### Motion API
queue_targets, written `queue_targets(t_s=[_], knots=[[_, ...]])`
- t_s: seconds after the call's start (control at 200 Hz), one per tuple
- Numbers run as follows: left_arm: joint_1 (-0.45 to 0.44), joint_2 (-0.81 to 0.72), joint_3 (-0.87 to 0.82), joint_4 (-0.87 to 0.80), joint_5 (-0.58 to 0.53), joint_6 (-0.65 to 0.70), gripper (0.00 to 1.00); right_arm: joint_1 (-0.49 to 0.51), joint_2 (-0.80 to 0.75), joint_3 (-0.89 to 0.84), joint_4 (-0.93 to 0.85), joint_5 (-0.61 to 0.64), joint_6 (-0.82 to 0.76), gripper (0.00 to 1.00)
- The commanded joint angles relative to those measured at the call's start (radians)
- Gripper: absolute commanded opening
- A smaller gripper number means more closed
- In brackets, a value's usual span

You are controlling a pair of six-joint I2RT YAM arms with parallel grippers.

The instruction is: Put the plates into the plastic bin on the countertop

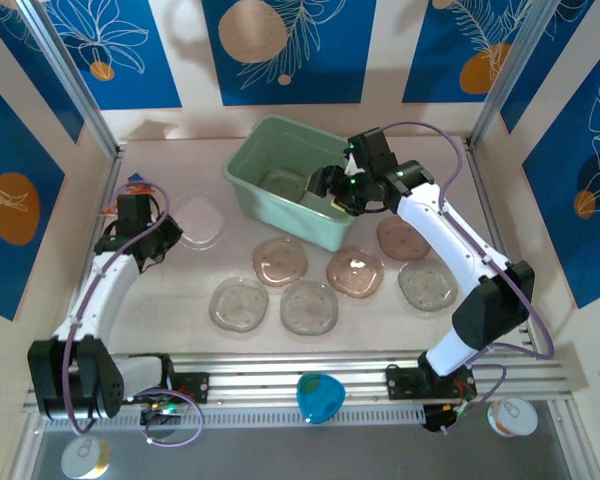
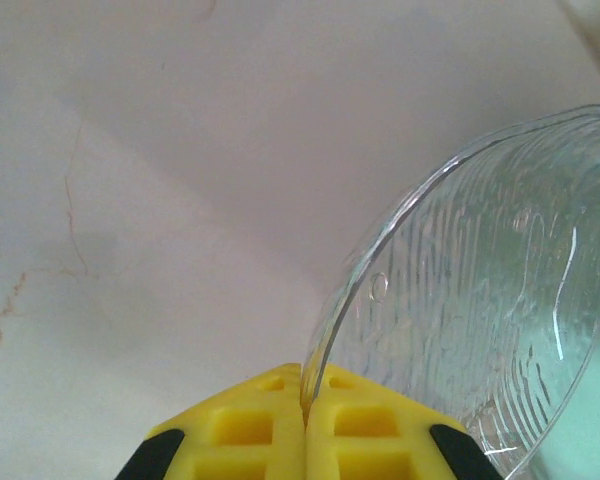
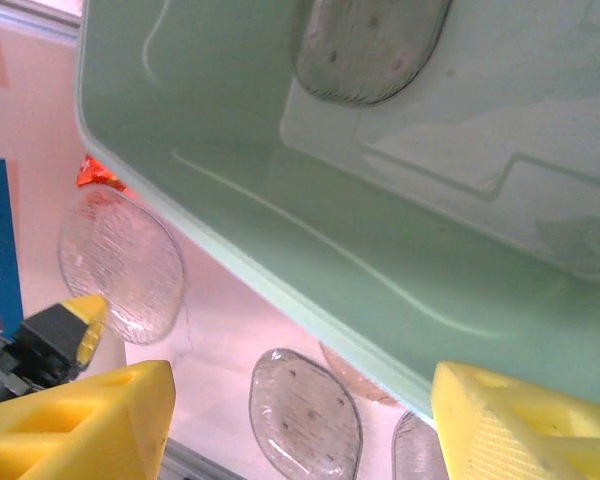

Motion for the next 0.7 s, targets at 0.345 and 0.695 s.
queue_targets(t_s=[0.345,0.695], knots=[[-0.023,-0.121,0.17,0.058,-0.046,-0.119,0.0,0.154,0.009,0.204,0.008,0.016,-0.031,0.6],[-0.231,-0.037,0.265,0.185,-0.204,-0.232,0.0,0.242,0.099,0.233,0.115,0.132,0.091,0.49]])
